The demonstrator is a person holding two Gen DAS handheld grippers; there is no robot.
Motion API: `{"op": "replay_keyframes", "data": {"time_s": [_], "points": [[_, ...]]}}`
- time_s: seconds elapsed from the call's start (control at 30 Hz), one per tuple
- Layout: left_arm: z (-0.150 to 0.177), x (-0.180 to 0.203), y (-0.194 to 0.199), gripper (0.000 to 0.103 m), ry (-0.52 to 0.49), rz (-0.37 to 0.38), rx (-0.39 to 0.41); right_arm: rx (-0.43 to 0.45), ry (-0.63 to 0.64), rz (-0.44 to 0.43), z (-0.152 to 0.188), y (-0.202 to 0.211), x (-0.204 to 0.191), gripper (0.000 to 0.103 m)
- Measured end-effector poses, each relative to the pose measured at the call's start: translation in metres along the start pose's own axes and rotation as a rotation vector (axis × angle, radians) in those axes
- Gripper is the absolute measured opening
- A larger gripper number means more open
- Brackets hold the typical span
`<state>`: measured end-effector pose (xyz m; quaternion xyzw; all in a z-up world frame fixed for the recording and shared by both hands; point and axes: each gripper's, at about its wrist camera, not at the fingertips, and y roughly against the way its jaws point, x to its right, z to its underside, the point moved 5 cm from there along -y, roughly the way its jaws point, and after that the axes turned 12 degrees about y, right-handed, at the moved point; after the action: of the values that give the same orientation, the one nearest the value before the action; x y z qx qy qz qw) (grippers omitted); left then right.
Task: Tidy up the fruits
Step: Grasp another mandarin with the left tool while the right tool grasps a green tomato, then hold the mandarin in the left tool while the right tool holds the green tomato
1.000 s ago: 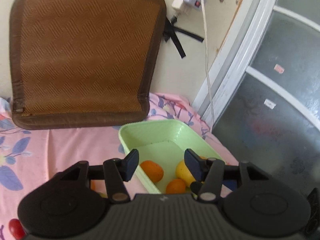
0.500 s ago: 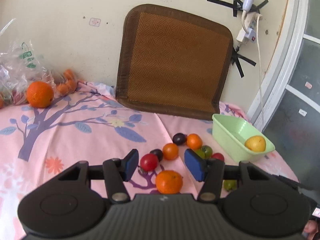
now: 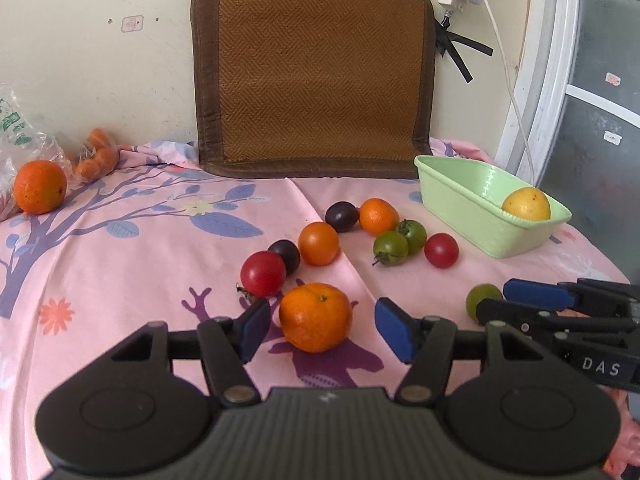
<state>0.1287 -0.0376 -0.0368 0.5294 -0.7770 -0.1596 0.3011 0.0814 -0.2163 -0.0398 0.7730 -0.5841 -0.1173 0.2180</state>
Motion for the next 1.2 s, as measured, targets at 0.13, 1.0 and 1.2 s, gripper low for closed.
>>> {"op": "replay_keyframes", "data": {"time_s": [0.13, 1.0, 1.2], "points": [[-0.0003, -0.0020, -0.0011, 0.053, 0.020, 0.014, -0.009, -0.029, 0.016, -0.004, 0.0003, -0.0053, -0.0025, 0.045], [0.0037, 0.0007, 0.0013, 0.041, 0.009, 0.056, -0.018, -0.056, 0.060, 0.017, 0.0036, -0.0097, -0.0078, 0.031], [0.0036, 0.0006, 0.0010, 0.041, 0.008, 0.055, -0.017, -0.056, 0.061, 0.017, 0.0036, -0.0096, -0.0072, 0.031]]}}
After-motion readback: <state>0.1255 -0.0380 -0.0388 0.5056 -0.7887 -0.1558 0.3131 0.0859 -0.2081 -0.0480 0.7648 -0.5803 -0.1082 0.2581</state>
